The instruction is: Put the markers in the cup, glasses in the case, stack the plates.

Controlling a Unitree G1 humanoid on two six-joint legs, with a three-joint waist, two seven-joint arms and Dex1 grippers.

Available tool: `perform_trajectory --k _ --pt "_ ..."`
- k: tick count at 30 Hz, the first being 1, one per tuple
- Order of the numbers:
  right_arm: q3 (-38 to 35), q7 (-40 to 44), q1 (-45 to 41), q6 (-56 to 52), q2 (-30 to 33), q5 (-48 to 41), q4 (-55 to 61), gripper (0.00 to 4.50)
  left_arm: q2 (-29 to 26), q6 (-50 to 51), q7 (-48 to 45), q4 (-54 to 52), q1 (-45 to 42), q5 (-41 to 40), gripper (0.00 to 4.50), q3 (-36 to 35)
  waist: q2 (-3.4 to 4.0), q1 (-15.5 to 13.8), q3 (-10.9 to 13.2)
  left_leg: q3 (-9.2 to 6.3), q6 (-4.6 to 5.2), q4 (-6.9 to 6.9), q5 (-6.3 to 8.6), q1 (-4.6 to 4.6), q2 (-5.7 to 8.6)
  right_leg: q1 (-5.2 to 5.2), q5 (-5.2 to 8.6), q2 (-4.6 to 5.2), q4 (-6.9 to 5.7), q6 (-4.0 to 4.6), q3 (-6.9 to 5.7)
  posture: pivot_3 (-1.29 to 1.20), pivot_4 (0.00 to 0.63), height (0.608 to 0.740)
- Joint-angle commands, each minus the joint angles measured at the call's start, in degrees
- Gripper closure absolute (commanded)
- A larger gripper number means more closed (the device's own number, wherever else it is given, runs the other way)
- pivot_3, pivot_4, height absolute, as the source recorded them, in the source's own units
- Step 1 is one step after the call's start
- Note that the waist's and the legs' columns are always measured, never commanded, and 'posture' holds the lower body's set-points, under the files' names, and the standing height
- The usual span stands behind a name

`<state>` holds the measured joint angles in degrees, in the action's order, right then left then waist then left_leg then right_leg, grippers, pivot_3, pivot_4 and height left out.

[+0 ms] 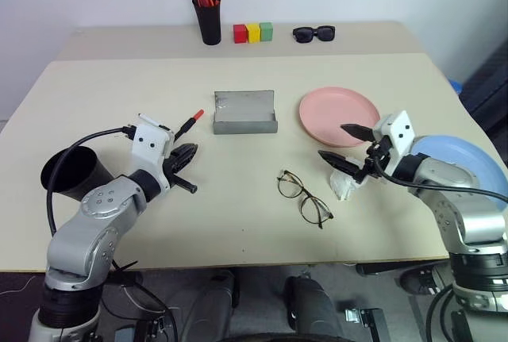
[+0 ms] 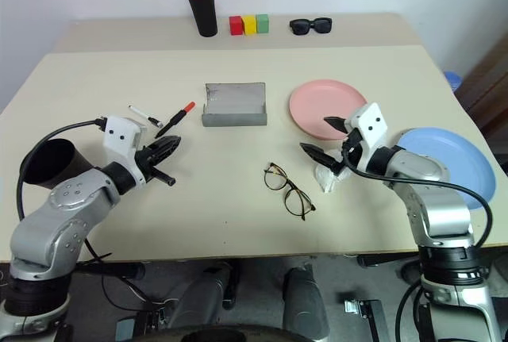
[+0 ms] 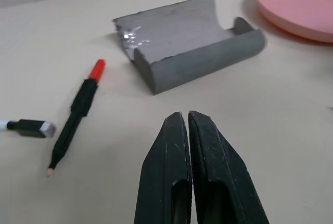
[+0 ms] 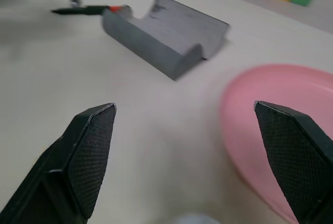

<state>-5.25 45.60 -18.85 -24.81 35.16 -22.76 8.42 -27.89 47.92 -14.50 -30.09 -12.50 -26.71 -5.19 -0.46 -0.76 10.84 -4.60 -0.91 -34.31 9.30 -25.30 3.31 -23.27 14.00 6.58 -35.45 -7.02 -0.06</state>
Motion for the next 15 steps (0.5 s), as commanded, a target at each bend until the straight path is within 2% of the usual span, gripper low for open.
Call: perform_trajectory --k 1,3,6,10,15 --pt "1.45 -0.26 -2.85 2.30 -2.07 0.54 -0.80 0.06 1.78 4.57 4.19 1.06 -5.15 2.08 4.15 1.74 0.00 -0.02 0.00 0.00 0.00 -0.01 0.00 0.00 0.01 0.01 0.00 0.00 0.00 -0.01 -0.01 0.00 0.150 0.740" --pt "2.87 -0.95 -3.78 2.76 -3.88 1.04 -1.37 0.00 3.58 6.91 7.08 4.20 -9.22 4.01 3.62 2.78 -0.01 0.00 0.00 0.00 0.00 -0.01 -0.01 0.00 0.03 0.02 -0.09 -0.01 -0.01 -0.18 -0.03 0.00 0.150 0.740" --pt "4.74 -2.65 -4.41 3.75 -6.72 2.35 -1.23 0.00 6.15 10.37 12.47 11.57 -16.03 8.17 2.07 2.89 -0.02 0.11 0.00 0.00 -0.02 -0.02 -0.02 0.00 0.12 0.02 -0.13 -0.08 -0.06 -0.25 -0.04 0.00 0.150 0.740" --pt "5.92 -5.72 -4.18 3.52 -10.17 2.71 1.79 0.00 7.41 12.73 14.10 22.83 -24.49 11.18 0.34 3.44 -0.03 0.20 0.00 0.01 -0.07 -0.02 -0.06 0.01 0.19 -0.03 -0.20 -0.12 -0.20 -0.38 -0.05 0.00 0.150 0.740" --pt "8.02 -8.70 -1.26 1.55 -13.00 2.55 7.43 0.00 7.33 11.04 11.92 37.45 -32.30 13.54 0.34 3.53 -0.03 0.21 0.00 0.00 -0.10 -0.01 -0.07 0.00 0.20 -0.15 -0.18 -0.11 -0.48 -0.42 -0.05 0.00 0.150 0.740"
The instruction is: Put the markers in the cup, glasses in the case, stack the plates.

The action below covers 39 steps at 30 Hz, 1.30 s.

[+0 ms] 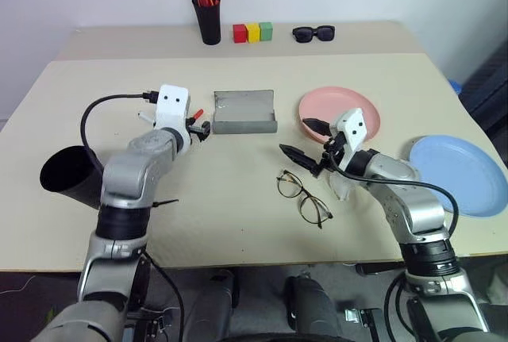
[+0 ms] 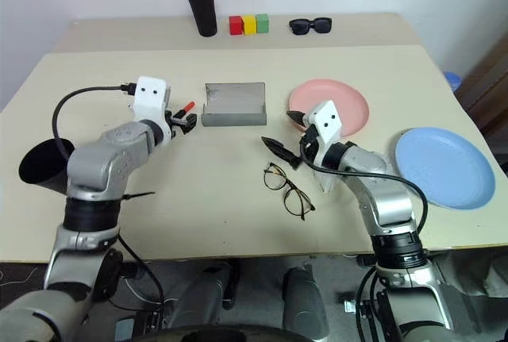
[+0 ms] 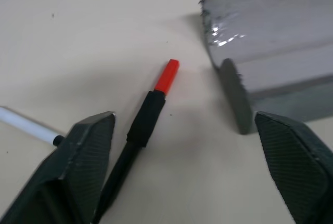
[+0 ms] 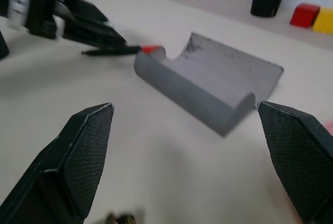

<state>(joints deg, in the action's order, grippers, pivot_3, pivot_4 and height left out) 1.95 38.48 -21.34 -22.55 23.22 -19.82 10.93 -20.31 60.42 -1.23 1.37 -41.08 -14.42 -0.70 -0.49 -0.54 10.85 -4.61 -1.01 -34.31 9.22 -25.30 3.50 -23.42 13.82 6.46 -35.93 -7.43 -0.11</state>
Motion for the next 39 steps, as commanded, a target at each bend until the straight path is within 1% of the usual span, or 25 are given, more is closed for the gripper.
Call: perform_trajectory --k 1,8,12,15,16,18,20,22,25,26,29,33,34,37,39 --pt "1.19 -2.17 1.92 -1.23 -1.52 -0.47 6.02 0.00 -0.44 -2.38 -2.41 9.17 -5.30 1.32 0.34 -1.19 -0.01 -0.01 0.00 -0.02 -0.02 0.00 -0.01 0.00 0.00 -0.01 0.00 0.00 -0.06 0.00 -0.01 0.00 0.150 0.740" --pt "2.42 -4.41 5.46 -3.06 -2.61 -0.62 10.57 0.00 -1.40 -6.27 -6.50 28.43 -15.21 4.09 0.34 -0.51 -0.04 0.00 0.02 -0.05 -0.11 0.00 -0.07 -0.01 0.01 -0.04 0.00 0.00 -0.10 0.00 -0.04 0.00 0.150 0.740" --pt "2.55 -4.86 5.53 -3.24 -2.69 -0.64 10.85 0.00 -1.12 -7.21 -9.62 34.91 -18.46 5.35 0.34 0.68 -0.04 0.10 0.02 -0.05 -0.11 0.01 -0.07 0.00 0.01 -0.05 0.01 0.00 -0.12 -0.01 -0.05 0.00 0.150 0.740" --pt "2.51 -5.02 4.62 -3.02 -2.84 -0.52 10.11 0.00 -0.89 -4.95 -12.54 39.42 -20.73 5.49 0.34 1.44 -0.06 0.25 0.03 -0.05 -0.11 0.02 -0.07 0.00 0.01 -0.05 0.01 -0.01 -0.14 -0.01 -0.05 0.00 0.150 0.740" --pt "2.49 -5.01 4.58 -2.97 -2.82 -0.55 10.04 0.00 -0.77 -4.45 -12.65 40.43 -21.20 5.52 0.56 1.25 -0.06 0.28 0.03 -0.05 -0.11 0.02 -0.07 0.00 0.01 -0.05 0.01 -0.01 -0.14 -0.01 -0.05 0.00 0.150 0.740" --pt "2.48 -4.98 4.65 -2.93 -2.79 -0.62 10.06 0.00 -0.60 -4.15 -11.69 42.34 -21.91 5.78 1.15 0.22 -0.06 0.28 0.03 -0.05 -0.11 0.01 -0.07 0.00 0.01 -0.04 0.01 -0.01 -0.14 -0.01 -0.05 0.00 0.150 0.740" --pt "2.59 -4.78 4.63 -3.18 -2.76 -0.87 10.20 0.00 -0.58 -3.82 -11.31 43.45 -22.22 5.95 2.09 -0.43 -0.06 0.32 0.03 -0.05 -0.11 0.01 -0.07 0.00 0.01 -0.04 0.01 0.00 -0.14 -0.02 -0.05 0.00 0.150 0.740" --pt "2.73 -4.27 4.64 -3.67 -2.55 -1.33 10.38 0.00 -0.58 -3.76 -11.30 43.97 -22.35 6.17 3.13 -0.69 -0.06 0.35 0.03 -0.05 -0.11 0.01 -0.07 0.01 0.01 -0.04 0.01 0.00 -0.16 -0.02 -0.05 0.00 0.150 0.740" --pt "3.28 -1.89 5.08 -4.38 -1.22 -2.44 11.10 0.00 -0.40 -3.98 -10.95 44.12 -22.31 6.37 4.48 -1.63 -0.06 0.30 0.03 -0.05 -0.11 0.01 -0.07 0.02 0.01 -0.03 0.01 0.00 -0.17 -0.02 -0.05 0.00 0.150 0.740" --pt "3.37 -1.43 5.14 -4.50 -0.95 -2.61 11.21 0.00 -0.33 -4.09 -10.83 44.03 -22.24 6.35 4.48 -1.92 -0.06 0.33 0.03 -0.05 -0.11 0.01 -0.07 0.02 0.01 -0.02 0.01 0.00 -0.16 -0.02 -0.05 0.00 0.150 0.740" --pt "3.37 -1.18 4.64 -4.47 -0.98 -2.58 10.69 0.00 0.18 -6.61 -9.09 41.67 -21.66 5.83 4.48 -4.10 -0.06 0.32 0.03 -0.06 -0.11 0.01 -0.07 0.03 0.01 -0.02 0.01 0.00 -0.17 -0.02 -0.05 0.00 0.150 0.740" --pt "3.52 -0.97 4.12 -4.43 -1.20 -2.42 10.31 0.00 0.85 -19.53 -5.21 35.09 -18.80 7.62 4.48 -5.66 -0.08 0.32 0.04 -0.06 -0.12 0.01 -0.07 0.02 0.00 -0.04 0.00 0.01 -0.17 -0.02 -0.04 0.00 0.150 0.740" --pt "3.61 -0.94 3.96 -4.38 -1.27 -2.36 10.22 0.00 1.01 -24.11 -4.07 31.88 -17.84 7.97 4.48 -6.30 -0.12 0.29 0.06 -0.06 -0.12 0.01 -0.08 0.01 0.00 -0.06 0.00 0.01 -0.17 -0.02 -0.04 0.00 0.150 0.740" --pt "3.69 -0.74 3.23 -4.02 -1.39 -2.12 9.53 0.00 1.75 -34.10 -0.93 15.76 -12.82 6.85 4.48 -10.02 -0.24 0.34 0.13 -0.11 -0.19 0.04 -0.11 -0.04 -0.04 -0.16 -0.01 0.03 -0.20 0.00 -0.02 0.00 0.150 0.740" --pt "3.60 -0.56 2.59 -3.60 -1.37 -1.91 8.90 0.00 2.28 -36.40 1.92 5.23 -8.85 6.72 4.48 -12.51 -0.25 0.53 0.14 -0.13 -0.21 0.07 -0.11 -0.05 -0.10 -0.20 -0.02 0.05 -0.19 0.00 0.03 0.00 0.150 0.740"
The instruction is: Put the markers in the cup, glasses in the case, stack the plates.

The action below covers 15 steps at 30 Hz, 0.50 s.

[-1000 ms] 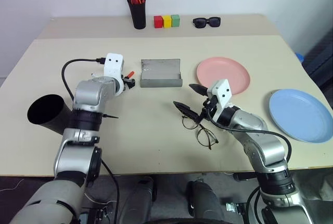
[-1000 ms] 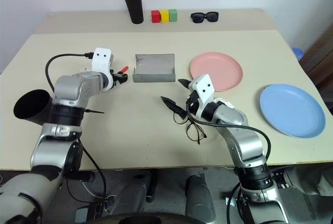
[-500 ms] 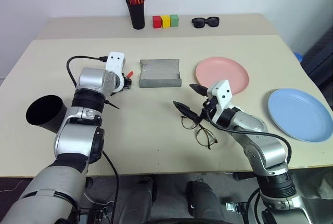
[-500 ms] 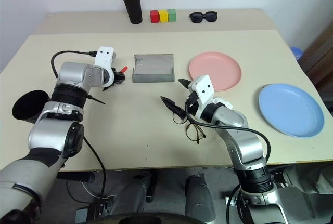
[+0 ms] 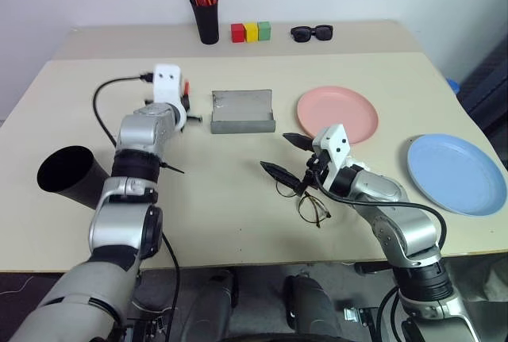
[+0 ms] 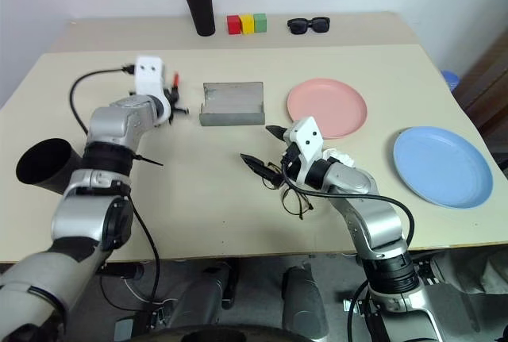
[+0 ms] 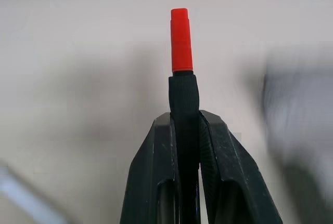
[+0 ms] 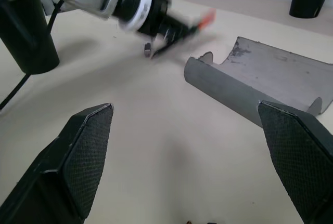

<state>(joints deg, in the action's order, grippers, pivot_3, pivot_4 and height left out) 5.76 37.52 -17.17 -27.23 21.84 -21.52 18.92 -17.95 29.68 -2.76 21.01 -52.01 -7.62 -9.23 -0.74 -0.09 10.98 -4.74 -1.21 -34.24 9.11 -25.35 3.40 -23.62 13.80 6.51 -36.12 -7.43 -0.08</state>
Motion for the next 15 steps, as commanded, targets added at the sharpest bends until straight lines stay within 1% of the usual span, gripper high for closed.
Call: perform_trajectory --k 1,4,8,10,13,15 --pt "-0.28 0.44 -1.95 1.25 -0.02 -0.14 0.56 0.00 0.24 -6.01 5.28 -19.23 3.99 0.05 4.48 -5.38 0.01 0.20 0.00 -0.02 0.00 0.02 0.00 0.01 -0.02 0.00 0.00 0.03 0.00 0.00 0.02 0.00 0.150 0.740" --pt "-0.57 0.73 -2.78 1.66 0.01 -0.21 -0.27 0.00 -0.06 -5.43 9.29 -32.25 10.57 2.48 4.48 -7.82 0.02 0.55 -0.05 -0.02 0.00 0.04 0.00 0.08 0.00 0.06 0.00 0.03 0.00 0.00 0.02 0.00 0.150 0.740" --pt "-1.11 2.16 -4.00 1.90 -0.38 -1.65 -1.28 0.00 -1.55 -3.76 11.60 -48.08 20.73 6.17 4.48 -11.01 0.02 0.84 -0.05 0.03 0.01 0.04 0.00 0.10 0.07 0.09 0.00 -0.04 -0.01 0.00 0.01 0.00 0.150 0.740" --pt "-1.45 3.32 -4.56 1.70 -0.64 -2.86 -1.62 0.00 -1.84 -3.20 12.38 -53.11 25.19 8.14 4.48 -12.11 -0.01 0.80 -0.04 0.05 0.01 0.03 0.00 0.09 0.05 0.08 0.01 -0.06 -0.02 0.01 0.01 0.00 0.150 0.740" --pt "-1.66 4.98 -5.70 1.15 -0.90 -4.53 -2.31 0.00 0.67 -1.62 14.95 -58.22 30.78 9.07 4.48 -15.28 -0.03 0.58 -0.06 0.04 0.01 -0.01 0.00 0.10 0.06 0.16 0.01 -0.06 0.01 0.02 -0.03 0.00 0.150 0.740" --pt "-1.45 5.75 -6.44 1.31 -0.79 -4.67 -2.98 0.00 1.53 -1.78 15.48 -60.79 34.13 10.45 4.48 -15.81 -0.06 0.54 -0.07 0.04 0.01 -0.02 0.00 0.12 0.05 0.21 0.01 -0.04 0.03 0.02 -0.03 0.00 0.150 0.740"
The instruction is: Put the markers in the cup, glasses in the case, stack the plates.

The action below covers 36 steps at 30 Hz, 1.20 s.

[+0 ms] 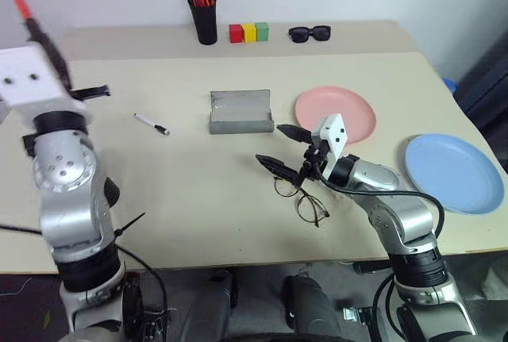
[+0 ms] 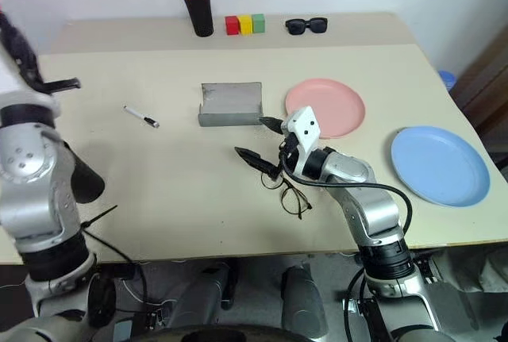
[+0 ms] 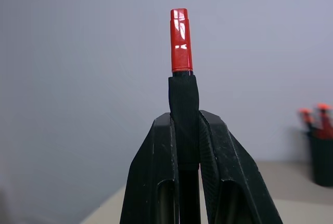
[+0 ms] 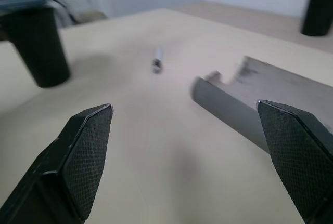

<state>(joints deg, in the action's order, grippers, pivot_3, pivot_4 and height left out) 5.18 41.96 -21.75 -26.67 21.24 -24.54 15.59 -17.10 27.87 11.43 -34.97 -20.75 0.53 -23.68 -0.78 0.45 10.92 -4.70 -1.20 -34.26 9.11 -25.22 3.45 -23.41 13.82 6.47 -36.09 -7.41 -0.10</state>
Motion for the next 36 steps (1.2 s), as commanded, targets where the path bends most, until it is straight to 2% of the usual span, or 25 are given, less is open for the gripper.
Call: perform_trajectory --k 1,5,17,24,30,36 --pt "-0.70 1.68 -2.26 0.88 -0.16 -1.67 -0.13 0.00 1.56 0.03 1.84 -6.04 4.59 2.83 4.48 -1.76 -0.02 -0.01 -0.01 0.00 0.00 -0.01 0.00 0.01 0.01 0.00 0.00 -0.01 0.00 0.00 -0.01 0.00 0.150 0.740" --pt "-0.12 2.90 -3.77 1.38 -0.76 -1.65 -2.05 0.00 4.28 -1.01 3.13 -7.52 9.72 4.34 4.48 -2.34 -0.07 0.05 -0.04 0.00 0.00 -0.01 0.00 0.01 0.01 0.00 0.01 -0.01 0.00 0.02 -0.03 0.00 0.150 0.740" --pt "1.61 3.72 -4.53 2.95 -3.14 -0.59 -3.80 0.00 10.20 -7.12 6.33 -5.03 16.26 6.40 4.48 -2.05 -0.08 0.09 -0.05 0.00 0.00 0.00 0.00 0.01 -0.01 -0.02 0.01 -0.02 0.00 0.02 -0.03 0.00 0.150 0.740" --pt "2.57 3.43 -4.47 3.33 -3.83 -0.30 -3.50 0.00 11.00 -9.00 6.50 -3.25 16.92 7.11 1.01 -1.46 -0.09 0.07 -0.06 0.00 -0.01 0.00 0.01 0.01 -0.02 -0.02 0.02 -0.02 0.00 0.04 -0.03 0.00 0.150 0.740" --pt "2.60 3.34 -4.53 3.26 -4.04 -0.25 -3.27 0.00 12.04 -9.32 6.39 -2.63 16.05 7.24 1.01 -0.49 -0.10 0.05 -0.06 0.00 -0.01 0.00 0.01 0.00 -0.02 -0.02 0.02 -0.02 0.01 0.04 -0.04 0.00 0.150 0.740" --pt "1.89 2.83 -5.60 3.90 -4.05 0.53 -4.86 0.00 11.31 4.41 -0.49 -0.66 -0.61 -0.46 1.01 6.75 -0.14 -1.11 -0.08 -0.07 -0.02 -0.18 0.00 -0.04 0.01 0.07 0.02 -0.07 0.03 0.03 -0.12 0.00 0.150 0.740"
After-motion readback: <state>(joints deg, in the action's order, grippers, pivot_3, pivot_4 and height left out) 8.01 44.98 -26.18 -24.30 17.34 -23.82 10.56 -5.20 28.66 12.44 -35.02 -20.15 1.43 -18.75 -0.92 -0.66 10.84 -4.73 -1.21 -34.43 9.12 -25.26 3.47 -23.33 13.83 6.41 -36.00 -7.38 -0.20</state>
